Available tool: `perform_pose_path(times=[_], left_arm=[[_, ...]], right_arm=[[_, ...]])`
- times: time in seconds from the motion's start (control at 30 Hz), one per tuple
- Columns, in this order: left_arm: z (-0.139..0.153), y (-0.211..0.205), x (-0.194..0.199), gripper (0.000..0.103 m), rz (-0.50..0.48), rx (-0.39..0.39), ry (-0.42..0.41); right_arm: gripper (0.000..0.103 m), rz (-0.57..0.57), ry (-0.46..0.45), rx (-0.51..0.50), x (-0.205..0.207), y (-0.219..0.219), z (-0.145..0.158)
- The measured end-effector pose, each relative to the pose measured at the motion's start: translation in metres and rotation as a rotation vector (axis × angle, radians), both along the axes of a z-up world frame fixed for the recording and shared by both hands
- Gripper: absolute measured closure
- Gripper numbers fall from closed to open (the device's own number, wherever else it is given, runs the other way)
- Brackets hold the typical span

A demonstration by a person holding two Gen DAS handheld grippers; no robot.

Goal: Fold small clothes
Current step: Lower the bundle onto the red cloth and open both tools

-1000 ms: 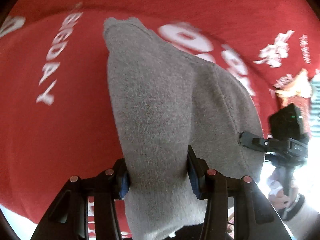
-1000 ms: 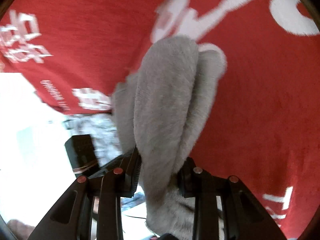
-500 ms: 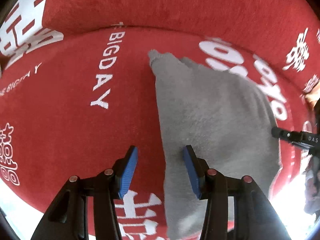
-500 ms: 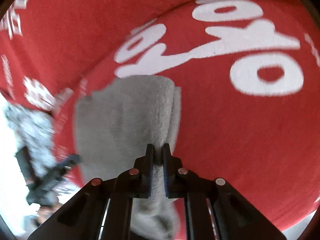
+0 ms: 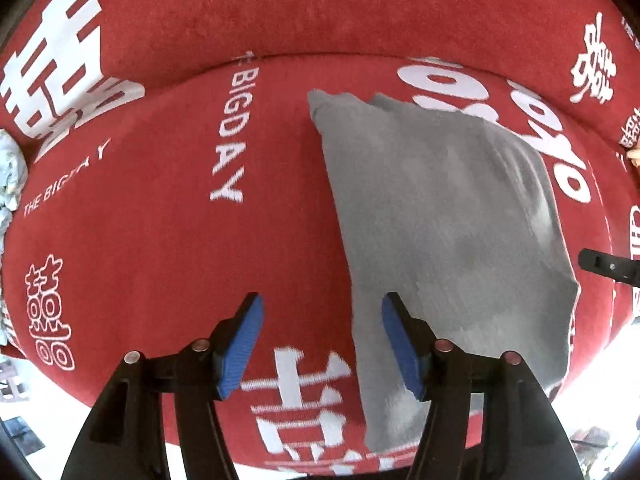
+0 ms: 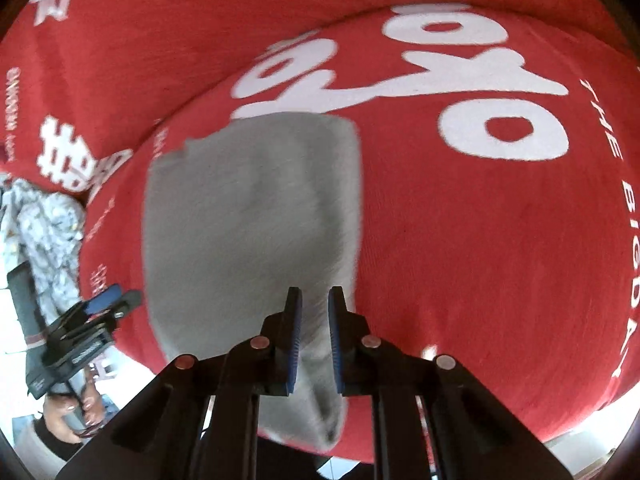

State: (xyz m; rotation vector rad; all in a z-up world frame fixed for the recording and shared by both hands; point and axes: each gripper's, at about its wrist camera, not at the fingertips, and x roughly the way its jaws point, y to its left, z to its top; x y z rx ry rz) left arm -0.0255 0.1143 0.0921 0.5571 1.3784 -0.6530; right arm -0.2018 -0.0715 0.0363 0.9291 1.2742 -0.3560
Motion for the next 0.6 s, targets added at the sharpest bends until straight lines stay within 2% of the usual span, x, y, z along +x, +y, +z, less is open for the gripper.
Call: perform_pose_path(times=[0.1,0.23,0.47,0.6], left_arm=[[0.004,0.000,-0.016,0.040,-0.017,-0.003,0.014],[-0.005,-0.008,-0.032,0.040,-0.051,0.017,0.048],[-0.019,-0.013,-0.043,0.040,-0.093,0.033,0.048],[-0.021,-0.014,-0.043,0.040,-0.092,0.032,0.063]], right_arm=[[0.089,0.028,-0.032,-0.009,0.003,0.022,0.014],[0.089,0.064,-0.036,0.006,0.016,0.046,0.014],[0.089,0.040,0.060,0.018,0.008,0.048,-0.021],[0.094,0.000,0.089,0.056,-0.002,0.045,-0.040]])
